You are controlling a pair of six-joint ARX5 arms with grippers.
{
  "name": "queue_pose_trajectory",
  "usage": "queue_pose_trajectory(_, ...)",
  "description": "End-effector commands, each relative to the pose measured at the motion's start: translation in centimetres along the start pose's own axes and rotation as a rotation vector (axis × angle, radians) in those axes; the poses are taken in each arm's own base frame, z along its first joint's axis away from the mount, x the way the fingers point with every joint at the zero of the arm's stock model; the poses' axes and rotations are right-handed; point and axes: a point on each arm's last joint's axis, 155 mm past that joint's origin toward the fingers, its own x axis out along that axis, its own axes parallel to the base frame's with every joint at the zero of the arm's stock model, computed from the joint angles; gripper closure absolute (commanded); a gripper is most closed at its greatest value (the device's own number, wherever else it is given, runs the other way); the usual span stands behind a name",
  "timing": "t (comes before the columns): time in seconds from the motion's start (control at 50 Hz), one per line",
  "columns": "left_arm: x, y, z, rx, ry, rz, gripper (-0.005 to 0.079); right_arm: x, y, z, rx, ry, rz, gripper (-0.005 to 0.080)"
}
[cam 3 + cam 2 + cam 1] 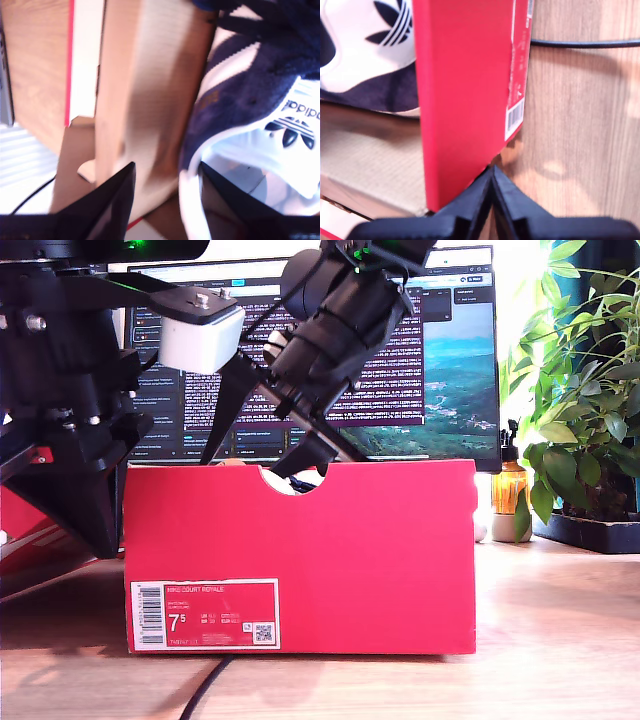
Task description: Pack the blue shoes by picking the first shoe and placing it inside the red shoebox, left side, then picking and rotating the second shoe and placing it in the shoebox
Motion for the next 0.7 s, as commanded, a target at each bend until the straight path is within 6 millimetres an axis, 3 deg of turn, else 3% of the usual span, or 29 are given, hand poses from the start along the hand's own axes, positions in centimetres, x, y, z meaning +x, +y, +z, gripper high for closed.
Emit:
queue_pose_trajectory(0.0,0.2,0.0,0.2,0.002,-0.004,0.004,0.0761,-0.6,1.3,0.8,-0.04,-0.02,0.022,0.0373)
queue_pose_trajectory(0.16,0.2,0.0,0.2,0.002,-0.003,0.004,0.0761,-1.0,1.0,1.3,-0.07,-0.043,-0.016,0.0371)
queue_pose_trajectory(0.34,0.2,0.0,0.2,0.002,-0.004,0.005,0.0761,-1.3,-1.6,-1.1,-0.054,0.05,-0.115,0.0367)
queue_pose_trajectory(0.68,0.2,0.0,0.2,0.001,-0.004,0.005,0.0761,-1.2,-1.8,0.7,-0.082,-0.027,-0.144,0.036)
